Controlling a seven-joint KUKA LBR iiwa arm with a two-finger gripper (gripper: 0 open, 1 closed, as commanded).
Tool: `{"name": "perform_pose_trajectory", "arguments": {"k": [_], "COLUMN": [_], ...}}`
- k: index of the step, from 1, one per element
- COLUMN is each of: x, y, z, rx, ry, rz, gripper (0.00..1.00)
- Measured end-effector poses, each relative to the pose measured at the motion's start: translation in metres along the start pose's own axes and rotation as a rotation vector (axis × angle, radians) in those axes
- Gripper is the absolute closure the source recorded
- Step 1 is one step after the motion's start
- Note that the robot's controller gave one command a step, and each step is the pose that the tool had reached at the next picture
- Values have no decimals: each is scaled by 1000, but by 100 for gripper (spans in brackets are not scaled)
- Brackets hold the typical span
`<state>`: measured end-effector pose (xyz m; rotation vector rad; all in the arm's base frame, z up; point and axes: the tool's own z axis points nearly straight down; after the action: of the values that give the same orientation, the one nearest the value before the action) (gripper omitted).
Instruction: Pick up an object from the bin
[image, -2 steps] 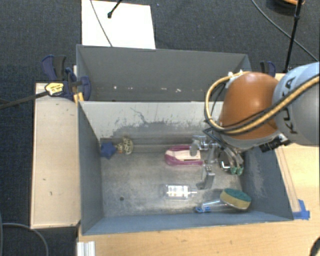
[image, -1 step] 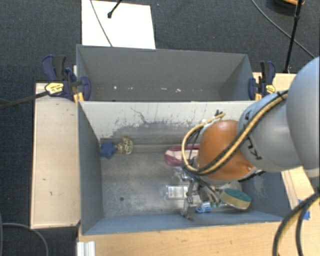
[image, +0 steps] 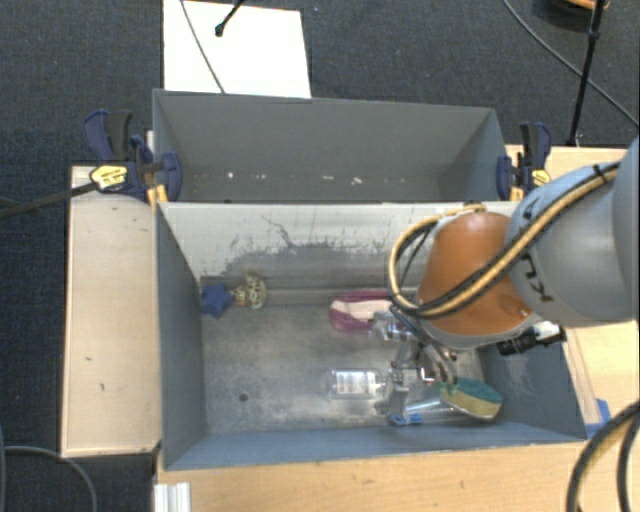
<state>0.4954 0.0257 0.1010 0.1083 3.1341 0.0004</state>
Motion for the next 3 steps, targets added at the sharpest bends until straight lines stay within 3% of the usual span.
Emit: {"name": "perform_pose_trajectory", "arguments": {"k": [1, 2, 3], "x": [17, 13, 12], "y": [15, 15, 15], "z": [1, 31, 31], "rx": [0, 1, 1], "ry": [6, 9, 9], "rz": [125, 274, 274], "gripper": [0, 0, 0]}}
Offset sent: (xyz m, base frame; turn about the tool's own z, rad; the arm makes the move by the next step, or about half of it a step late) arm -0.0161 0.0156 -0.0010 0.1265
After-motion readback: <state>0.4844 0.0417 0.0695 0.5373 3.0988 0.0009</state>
